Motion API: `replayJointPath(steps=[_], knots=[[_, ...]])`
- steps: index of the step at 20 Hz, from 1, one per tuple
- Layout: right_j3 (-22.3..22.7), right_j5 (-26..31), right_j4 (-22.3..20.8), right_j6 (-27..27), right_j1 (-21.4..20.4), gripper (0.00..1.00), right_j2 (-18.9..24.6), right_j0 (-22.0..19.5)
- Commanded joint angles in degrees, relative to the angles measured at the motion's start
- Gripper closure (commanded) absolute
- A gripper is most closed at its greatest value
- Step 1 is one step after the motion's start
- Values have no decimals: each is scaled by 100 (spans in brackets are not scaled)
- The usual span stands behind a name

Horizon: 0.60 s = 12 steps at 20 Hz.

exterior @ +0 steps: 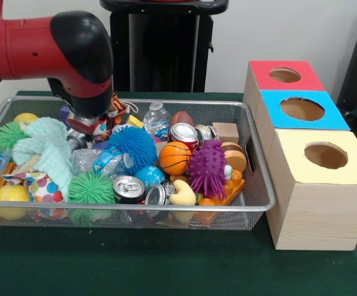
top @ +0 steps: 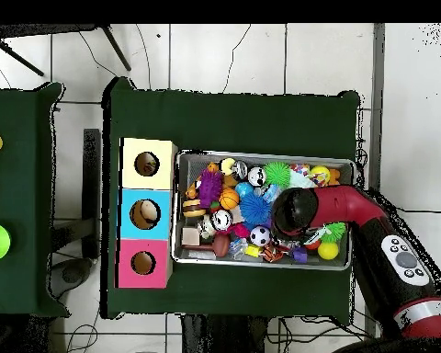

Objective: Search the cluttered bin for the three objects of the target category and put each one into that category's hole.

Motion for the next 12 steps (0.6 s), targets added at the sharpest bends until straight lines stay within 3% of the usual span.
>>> replayJointPath(steps=[1,3,4,7,8,9,10,12], knots=[[47,-61,-126,-1365,529,0,-3,-264],[77,-32,-133,-1484,534,0,42,-268],[178,-149,-78,-1711,603,100,200,-400],[119,-85,-36,-1626,618,100,182,-383],[230,-143,-85,-2006,585,100,337,-437],[265,-160,-66,-2014,577,100,378,-454],[341,-194,142,-1673,554,100,398,-546],[493,-165,276,-1600,460,100,510,-633]])
